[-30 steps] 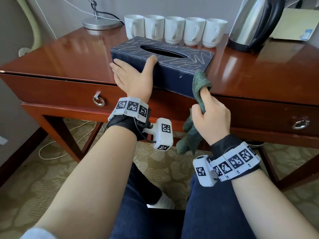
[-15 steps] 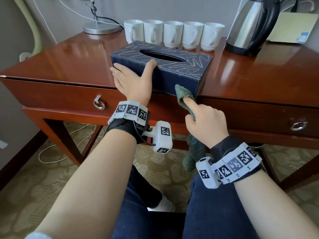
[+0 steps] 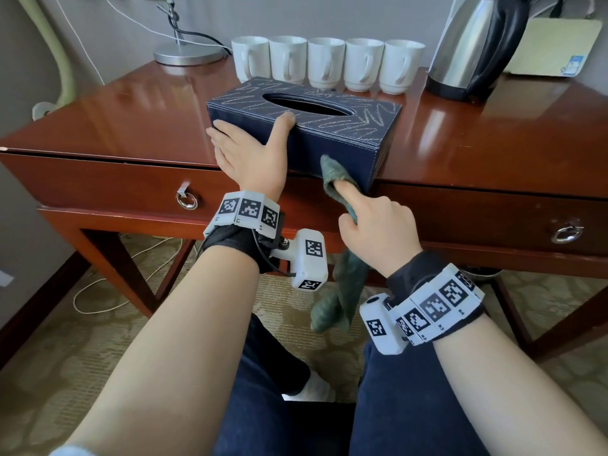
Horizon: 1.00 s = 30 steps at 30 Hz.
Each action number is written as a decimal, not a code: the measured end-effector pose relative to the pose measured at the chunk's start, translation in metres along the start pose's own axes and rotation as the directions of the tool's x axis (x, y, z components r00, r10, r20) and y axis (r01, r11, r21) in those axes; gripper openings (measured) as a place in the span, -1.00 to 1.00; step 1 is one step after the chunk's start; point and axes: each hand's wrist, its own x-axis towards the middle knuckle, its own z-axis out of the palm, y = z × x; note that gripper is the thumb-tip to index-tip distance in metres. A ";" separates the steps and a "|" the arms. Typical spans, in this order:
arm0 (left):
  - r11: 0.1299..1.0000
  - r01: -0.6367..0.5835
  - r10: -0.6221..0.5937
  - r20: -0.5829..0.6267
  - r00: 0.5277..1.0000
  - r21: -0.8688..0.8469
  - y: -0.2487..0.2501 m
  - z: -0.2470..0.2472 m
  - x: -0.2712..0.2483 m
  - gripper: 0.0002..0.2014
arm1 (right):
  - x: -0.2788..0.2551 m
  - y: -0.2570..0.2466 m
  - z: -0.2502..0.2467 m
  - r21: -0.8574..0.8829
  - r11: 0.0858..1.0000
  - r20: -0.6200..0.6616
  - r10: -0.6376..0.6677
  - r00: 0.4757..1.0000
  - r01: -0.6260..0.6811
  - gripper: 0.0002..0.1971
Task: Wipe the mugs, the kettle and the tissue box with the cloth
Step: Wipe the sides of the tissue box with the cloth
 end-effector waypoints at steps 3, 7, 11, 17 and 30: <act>1.000 0.005 -0.005 0.026 1.000 -0.012 0.001 -0.002 -0.002 0.18 | -0.006 0.009 0.010 -0.058 0.998 -0.002 -0.030 1.000 0.030 -0.41; 1.000 -0.002 0.002 0.057 0.998 -0.007 0.005 -0.005 -0.002 0.20 | -0.017 0.025 0.024 0.006 0.999 -0.152 -0.040 0.988 0.041 -0.49; 0.999 -0.016 0.012 0.119 0.993 0.036 0.006 -0.008 0.005 0.17 | -0.028 0.026 0.032 0.094 0.993 -0.257 -0.048 0.965 0.074 -0.57; 0.999 -0.031 0.026 0.144 0.989 0.033 0.010 -0.012 0.008 0.11 | -0.028 0.018 0.032 0.224 0.967 -0.331 -0.045 0.942 0.125 -0.73; 0.983 0.017 0.006 0.128 0.992 -0.185 0.006 -0.021 0.036 -0.52 | -0.030 0.008 0.029 0.352 0.931 -0.317 0.025 0.948 0.093 -0.72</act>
